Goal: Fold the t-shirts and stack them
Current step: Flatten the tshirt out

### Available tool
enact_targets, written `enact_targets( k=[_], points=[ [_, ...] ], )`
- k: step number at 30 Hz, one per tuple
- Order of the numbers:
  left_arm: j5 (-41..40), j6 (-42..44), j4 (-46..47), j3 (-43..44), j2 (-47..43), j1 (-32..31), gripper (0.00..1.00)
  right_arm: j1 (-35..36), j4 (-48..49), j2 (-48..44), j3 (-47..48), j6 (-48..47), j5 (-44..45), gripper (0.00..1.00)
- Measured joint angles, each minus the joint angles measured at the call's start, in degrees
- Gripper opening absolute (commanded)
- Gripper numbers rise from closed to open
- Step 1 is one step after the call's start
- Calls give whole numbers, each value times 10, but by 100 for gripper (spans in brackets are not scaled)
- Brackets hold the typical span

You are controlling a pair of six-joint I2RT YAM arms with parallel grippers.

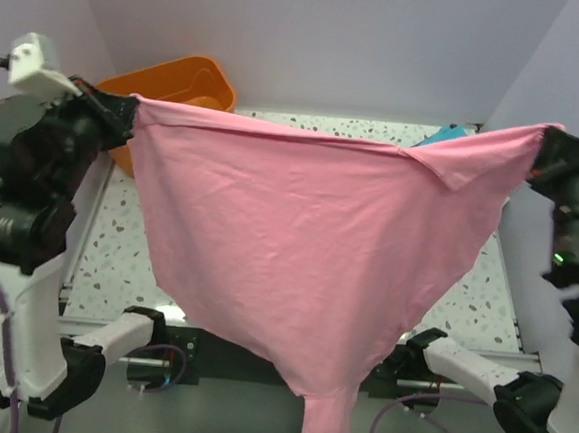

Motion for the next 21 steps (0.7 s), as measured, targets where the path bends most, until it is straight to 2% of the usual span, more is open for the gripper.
enact_targets(
  k=[6, 10, 14, 17, 21],
  points=[
    [-57, 0, 130, -274, 99, 0, 0, -2, 120, 115, -220, -12, 92, 0],
    [-71, 0, 194, -369, 224, 0, 0, -17, 163, 231, -309, -4, 90, 0],
    [-81, -4, 247, -367, 368, 0, 0, -52, 195, 350, -327, 19, 62, 0],
    [-83, -10, 254, -316, 481, 2, 0, -79, 211, 438, -313, 34, 45, 0],
    [-93, -13, 271, -266, 560, 4, 0, -97, 220, 527, -274, 37, 36, 0]
  ],
)
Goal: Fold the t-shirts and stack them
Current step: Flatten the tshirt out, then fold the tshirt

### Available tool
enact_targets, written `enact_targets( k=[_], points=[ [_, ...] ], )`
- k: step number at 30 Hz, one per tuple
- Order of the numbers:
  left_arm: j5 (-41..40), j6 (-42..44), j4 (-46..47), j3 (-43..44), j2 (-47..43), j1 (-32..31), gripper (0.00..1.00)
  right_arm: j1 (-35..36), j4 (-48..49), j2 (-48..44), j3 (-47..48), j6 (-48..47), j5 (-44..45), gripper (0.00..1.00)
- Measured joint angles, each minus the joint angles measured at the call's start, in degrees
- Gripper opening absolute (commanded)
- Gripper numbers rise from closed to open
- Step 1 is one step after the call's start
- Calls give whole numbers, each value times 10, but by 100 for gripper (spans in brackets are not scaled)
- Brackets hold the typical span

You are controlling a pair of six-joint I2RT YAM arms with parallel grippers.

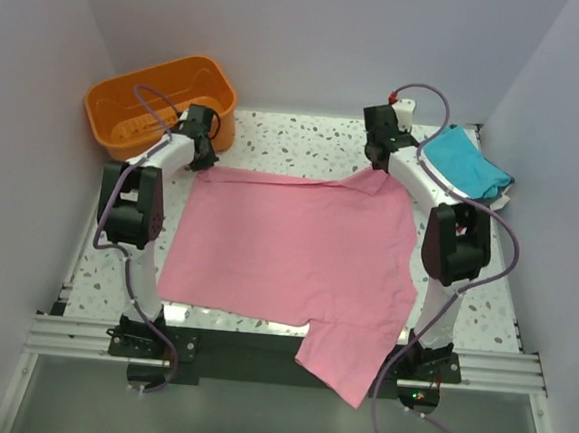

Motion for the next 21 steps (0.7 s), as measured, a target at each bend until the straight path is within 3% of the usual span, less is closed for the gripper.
enact_targets(
  k=[4, 11, 21],
  points=[
    [-4, -1, 11, 16, 9, 1, 0, -3, 8, 30, 10, 0, -15, 0],
    [1, 0, 25, -4, -2, 1, 0, -3, -12, 5, 9, 14, -27, 0],
    [5, 3, 31, -84, -103, 2, 0, -2, -91, -168, -96, 52, -58, 0]
  ],
)
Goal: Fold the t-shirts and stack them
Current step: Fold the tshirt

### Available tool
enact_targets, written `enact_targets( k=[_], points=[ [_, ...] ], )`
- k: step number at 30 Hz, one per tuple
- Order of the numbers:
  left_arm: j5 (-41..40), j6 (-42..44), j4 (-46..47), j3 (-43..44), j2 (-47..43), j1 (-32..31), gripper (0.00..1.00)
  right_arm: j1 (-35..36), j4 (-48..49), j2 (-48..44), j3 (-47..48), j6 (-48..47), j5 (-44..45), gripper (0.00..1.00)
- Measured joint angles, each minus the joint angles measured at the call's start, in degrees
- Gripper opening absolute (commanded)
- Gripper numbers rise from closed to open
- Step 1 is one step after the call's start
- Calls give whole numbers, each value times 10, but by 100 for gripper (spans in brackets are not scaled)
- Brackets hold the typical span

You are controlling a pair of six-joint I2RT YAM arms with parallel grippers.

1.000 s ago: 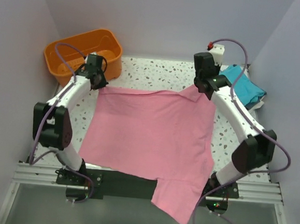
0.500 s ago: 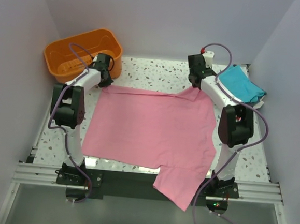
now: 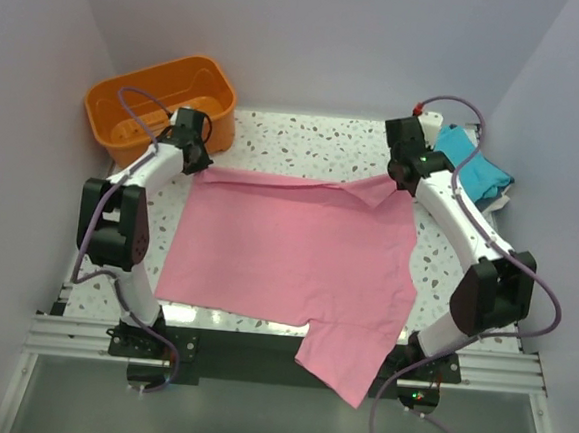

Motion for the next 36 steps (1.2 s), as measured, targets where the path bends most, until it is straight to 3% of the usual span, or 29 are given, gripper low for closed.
enact_targets(
  k=[8, 16, 28, 31, 33, 34, 35, 36],
  points=[
    [-1, 9, -19, -73, -80, 0, 0, 0, -75, -116, -83, 42, -37, 0],
    [-1, 24, -49, -100, -104, 0, 0, 8, -113, -223, -203, 83, -89, 0],
    [-12, 32, -96, -103, -104, 0, 0, 28, -155, -296, -287, 140, -124, 0],
    [-14, 32, -104, -103, -104, 0, 0, 31, -165, -308, -305, 149, -129, 4],
    [-16, 31, -106, -105, -104, 0, 10, 35, -167, -313, -320, 156, -132, 14],
    [-18, 31, -106, -106, -104, 0, 38, 38, -168, -315, -329, 160, -137, 18],
    [-21, 31, -108, -109, -104, 0, 50, 41, -168, -318, -341, 163, -142, 26],
    [-29, 26, -109, -113, -105, 0, 80, 46, -168, -322, -353, 167, -146, 35]
  ],
)
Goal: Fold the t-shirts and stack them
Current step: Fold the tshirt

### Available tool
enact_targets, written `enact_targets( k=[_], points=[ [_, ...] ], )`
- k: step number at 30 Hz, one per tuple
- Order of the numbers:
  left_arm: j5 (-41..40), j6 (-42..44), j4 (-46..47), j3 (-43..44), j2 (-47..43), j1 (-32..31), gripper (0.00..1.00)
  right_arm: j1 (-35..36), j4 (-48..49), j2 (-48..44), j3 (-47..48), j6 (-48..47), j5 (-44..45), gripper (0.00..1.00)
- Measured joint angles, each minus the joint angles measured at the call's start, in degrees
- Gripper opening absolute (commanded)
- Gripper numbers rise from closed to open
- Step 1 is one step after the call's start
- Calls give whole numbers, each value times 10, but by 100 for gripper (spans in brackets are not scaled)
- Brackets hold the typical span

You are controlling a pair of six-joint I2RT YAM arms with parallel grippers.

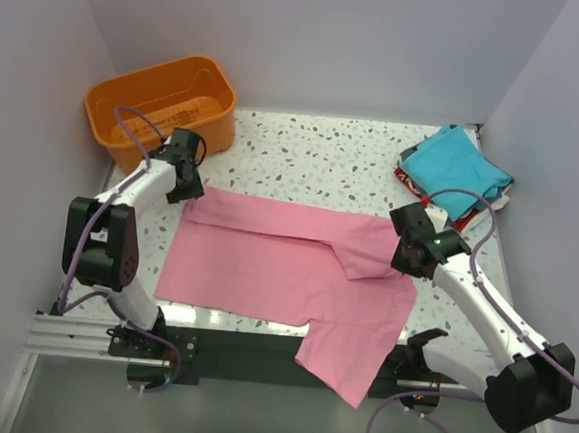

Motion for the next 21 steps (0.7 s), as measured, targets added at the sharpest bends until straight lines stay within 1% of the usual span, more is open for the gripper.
enact_targets(
  k=[1, 2, 3, 5, 8, 11, 14, 18, 20, 21],
  points=[
    [-5, -3, -2, -2, 0, 0, 95, 3, -2, -3, -8, 0, -5, 44],
    [-12, -7, -7, -3, 0, 0, 100, 6, -5, -8, -16, 2, -13, 70],
    [-20, -11, -15, -4, -1, 1, 100, 9, -11, -15, -20, 7, -18, 83],
    [-31, -17, -28, -3, -10, 1, 100, 10, -17, -39, -20, 2, -27, 98],
    [-34, -19, -42, -2, -40, 1, 100, 10, -17, -83, -13, -4, -38, 99],
    [-22, -19, -41, 9, -75, 1, 100, 10, -12, -95, 9, -14, -48, 99],
    [-2, -19, -28, 17, -98, -5, 100, 10, 3, -69, 34, -19, -56, 99],
    [18, -18, -5, 14, -99, -44, 100, 12, 33, -8, 42, -23, -78, 98],
    [37, -13, 20, 3, -92, -69, 100, 29, 48, 9, 39, -28, -88, 99],
    [48, -13, 33, -5, -87, -76, 100, 55, 58, 13, 35, -31, -87, 99]
  ],
)
